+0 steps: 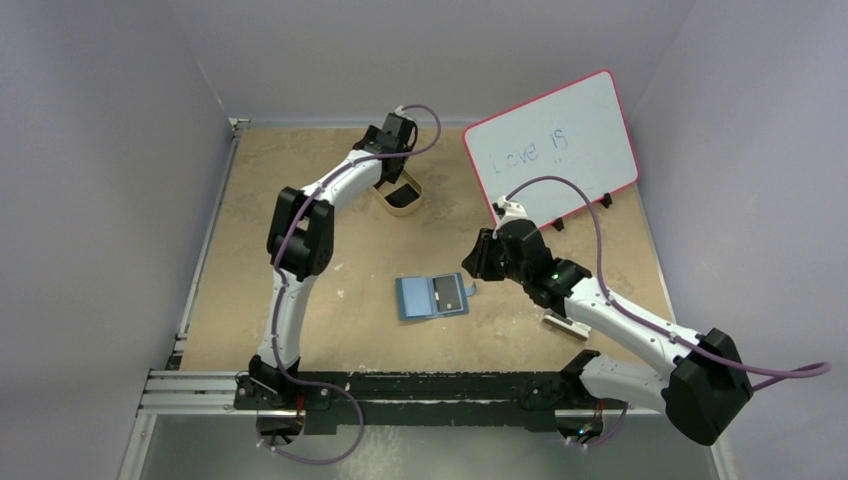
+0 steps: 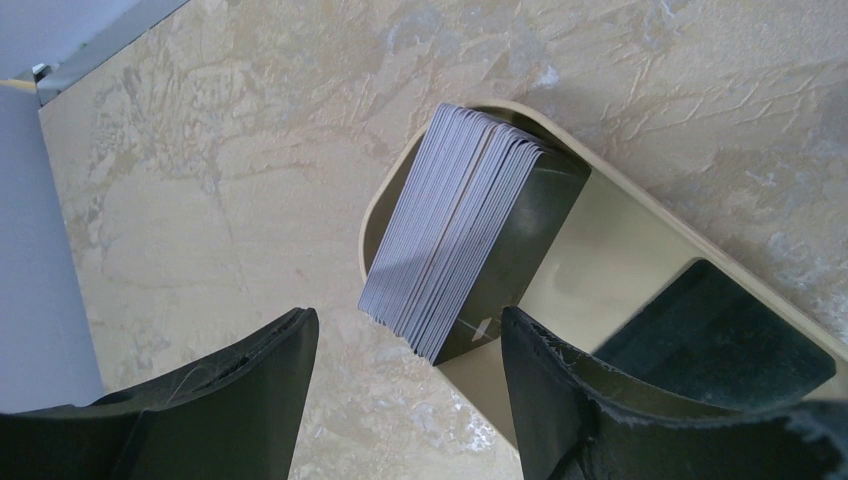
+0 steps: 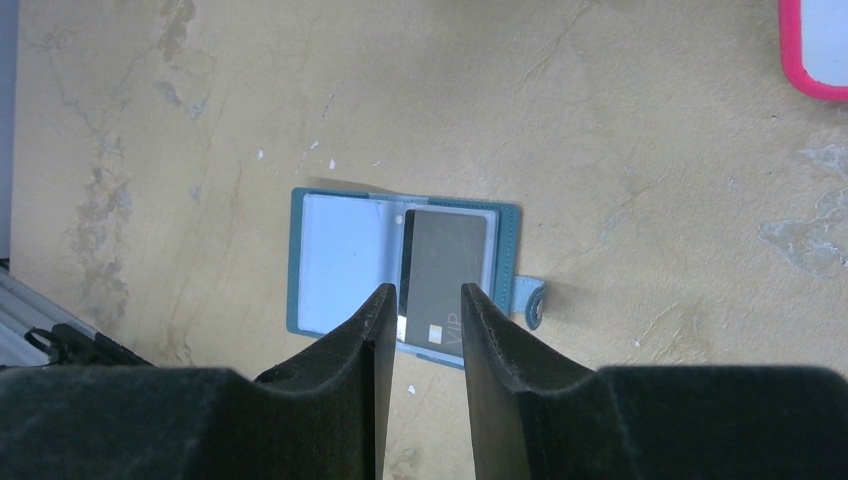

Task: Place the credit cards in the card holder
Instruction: Pick up the credit card from the storage box.

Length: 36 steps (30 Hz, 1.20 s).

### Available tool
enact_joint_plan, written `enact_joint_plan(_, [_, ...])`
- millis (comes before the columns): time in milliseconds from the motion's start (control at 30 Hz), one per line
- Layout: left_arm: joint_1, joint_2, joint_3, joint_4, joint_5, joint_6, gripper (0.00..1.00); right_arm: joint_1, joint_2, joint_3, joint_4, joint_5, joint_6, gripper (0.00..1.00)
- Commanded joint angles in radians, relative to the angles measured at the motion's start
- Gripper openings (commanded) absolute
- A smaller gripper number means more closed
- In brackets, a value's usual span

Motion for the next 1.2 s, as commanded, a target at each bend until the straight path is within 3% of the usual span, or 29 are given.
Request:
enact_joint_plan(0, [0.005, 0.017, 0.035, 0.024, -0.051, 0.038, 0.66, 0.004, -0.023, 0.057, -0.022, 0.015, 0.012, 0.33])
enact_joint_plan(233, [0.010, 0.041, 0.045, 0.035, -0.045, 0.042, 0.65, 0.003, -0.053, 0.038, -0.038, 0.009, 0.018, 0.33])
enact_joint_plan(467, [0.010, 0.049, 0.072, 0.021, -0.099, 0.055, 0.54, 0.003, -0.065, 0.026, -0.041, 0.008, 0.020, 0.33])
enact_joint_plan(700, [0.010, 0.021, 0.086, 0.030, -0.125, 0.072, 0.50, 0.004, -0.061, 0.025, -0.035, 0.004, 0.027, 0.33])
enact_joint_plan(933, [0.009, 0.021, 0.086, 0.030, -0.130, 0.078, 0.42, 0.003, -0.066, 0.024, -0.041, 0.004, 0.026, 0.32])
enact_joint_plan(1167, [0.009, 0.008, 0.094, 0.006, -0.129, 0.065, 0.27, 0.003, -0.062, 0.027, -0.040, 0.005, 0.024, 0.32])
